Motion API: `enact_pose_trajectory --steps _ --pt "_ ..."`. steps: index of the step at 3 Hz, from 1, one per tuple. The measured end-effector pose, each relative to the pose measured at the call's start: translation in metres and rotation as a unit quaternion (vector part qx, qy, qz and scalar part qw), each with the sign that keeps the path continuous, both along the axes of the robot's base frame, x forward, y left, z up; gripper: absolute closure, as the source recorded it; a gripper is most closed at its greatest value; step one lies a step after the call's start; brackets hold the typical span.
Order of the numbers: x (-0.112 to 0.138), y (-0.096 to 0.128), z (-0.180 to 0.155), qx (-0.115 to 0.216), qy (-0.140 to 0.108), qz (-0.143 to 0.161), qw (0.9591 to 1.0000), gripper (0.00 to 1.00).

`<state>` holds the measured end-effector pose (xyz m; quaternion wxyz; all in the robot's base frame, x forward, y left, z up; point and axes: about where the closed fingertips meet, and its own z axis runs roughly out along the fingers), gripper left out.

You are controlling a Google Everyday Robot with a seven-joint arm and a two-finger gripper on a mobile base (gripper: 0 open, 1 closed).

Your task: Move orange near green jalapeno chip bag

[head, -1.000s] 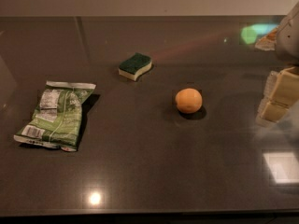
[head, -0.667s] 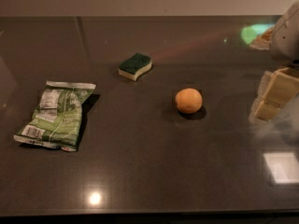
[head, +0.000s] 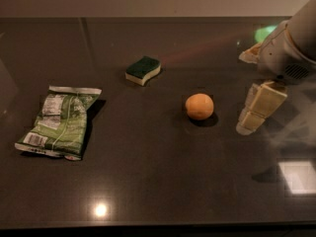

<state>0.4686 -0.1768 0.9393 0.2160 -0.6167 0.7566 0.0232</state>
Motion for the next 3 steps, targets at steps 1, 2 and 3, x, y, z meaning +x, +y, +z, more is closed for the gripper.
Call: enact_pose_trajectory --steps 1,2,3 --pt "0.015 0.015 -0.02 0.022 0.009 0.012 0.9996 0.0" --pt "0.03 0.025 -0.04 0.032 0.024 0.013 0.9991 0.0" --pt "0.04 0.038 -0.058 0.04 0.038 0.015 0.9983 0.0"
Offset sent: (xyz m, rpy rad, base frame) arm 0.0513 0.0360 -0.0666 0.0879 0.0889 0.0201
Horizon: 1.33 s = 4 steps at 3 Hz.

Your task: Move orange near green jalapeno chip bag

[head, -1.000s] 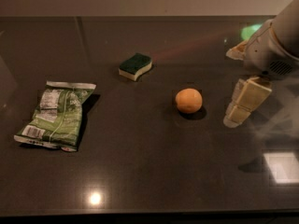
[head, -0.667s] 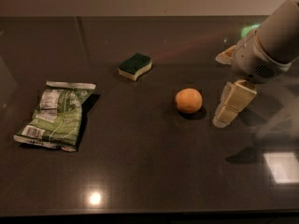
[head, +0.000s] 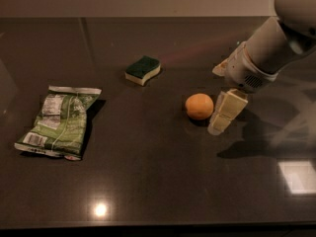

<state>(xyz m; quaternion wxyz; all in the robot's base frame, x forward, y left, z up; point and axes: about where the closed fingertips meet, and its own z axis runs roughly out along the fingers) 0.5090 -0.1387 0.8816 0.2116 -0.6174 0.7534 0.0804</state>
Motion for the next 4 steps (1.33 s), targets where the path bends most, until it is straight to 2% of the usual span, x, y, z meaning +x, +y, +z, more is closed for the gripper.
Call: enact_pose_trajectory --steps 1,2,4 --pt "0.006 0.011 -0.01 0.006 0.009 0.003 0.9999 0.0" --pt "0.009 0.019 -0.017 0.011 0.017 0.009 0.9998 0.18" --pt "0.011 0.02 -0.026 0.01 0.02 0.012 0.9997 0.65"
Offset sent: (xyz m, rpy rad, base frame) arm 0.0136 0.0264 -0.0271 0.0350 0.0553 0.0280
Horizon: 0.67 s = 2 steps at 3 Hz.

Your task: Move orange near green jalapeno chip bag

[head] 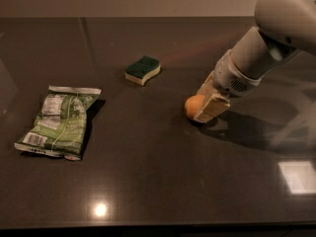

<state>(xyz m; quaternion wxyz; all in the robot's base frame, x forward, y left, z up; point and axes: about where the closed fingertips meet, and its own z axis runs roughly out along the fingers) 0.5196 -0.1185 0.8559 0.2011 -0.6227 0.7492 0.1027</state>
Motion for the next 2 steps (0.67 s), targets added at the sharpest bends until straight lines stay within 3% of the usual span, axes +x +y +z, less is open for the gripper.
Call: enact_pose_trajectory --steps 1,2 --pt "0.0 0.0 -0.001 0.0 0.0 0.0 1.0 0.89" --pt "0.011 0.024 0.018 0.018 0.003 0.01 0.9998 1.0"
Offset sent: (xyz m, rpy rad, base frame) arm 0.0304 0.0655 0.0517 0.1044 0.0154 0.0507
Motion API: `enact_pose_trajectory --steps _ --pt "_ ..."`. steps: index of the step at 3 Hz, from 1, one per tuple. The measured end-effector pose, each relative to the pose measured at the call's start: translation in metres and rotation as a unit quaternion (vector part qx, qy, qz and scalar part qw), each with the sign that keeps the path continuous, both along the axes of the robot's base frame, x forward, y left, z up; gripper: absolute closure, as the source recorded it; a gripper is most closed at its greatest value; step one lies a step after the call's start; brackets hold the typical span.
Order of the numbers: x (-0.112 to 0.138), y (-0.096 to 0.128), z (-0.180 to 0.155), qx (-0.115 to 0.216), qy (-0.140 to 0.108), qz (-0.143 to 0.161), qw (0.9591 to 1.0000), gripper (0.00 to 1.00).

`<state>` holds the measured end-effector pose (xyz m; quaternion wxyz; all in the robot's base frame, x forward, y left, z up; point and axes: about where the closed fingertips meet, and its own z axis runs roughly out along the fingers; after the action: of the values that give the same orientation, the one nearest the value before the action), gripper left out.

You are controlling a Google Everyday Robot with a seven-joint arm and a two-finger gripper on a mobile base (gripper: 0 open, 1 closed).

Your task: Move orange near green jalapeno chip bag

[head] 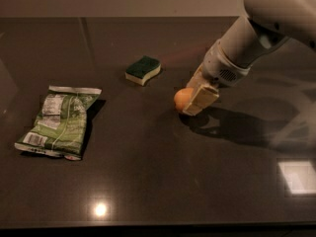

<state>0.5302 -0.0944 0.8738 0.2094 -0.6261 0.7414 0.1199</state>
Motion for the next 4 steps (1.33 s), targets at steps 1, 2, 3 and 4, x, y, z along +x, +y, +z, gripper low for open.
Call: enact_pose_trajectory --steps 1,2,3,4 --pt "0.011 0.039 0.017 0.025 0.008 0.017 0.9995 1.0" --pt "0.015 0.075 0.022 0.042 0.013 0.034 0.9985 1.0" --pt "0.014 0.104 0.016 0.049 0.011 0.045 0.9977 1.0" --pt "0.014 0.131 0.007 0.059 0.015 0.047 0.997 1.0"
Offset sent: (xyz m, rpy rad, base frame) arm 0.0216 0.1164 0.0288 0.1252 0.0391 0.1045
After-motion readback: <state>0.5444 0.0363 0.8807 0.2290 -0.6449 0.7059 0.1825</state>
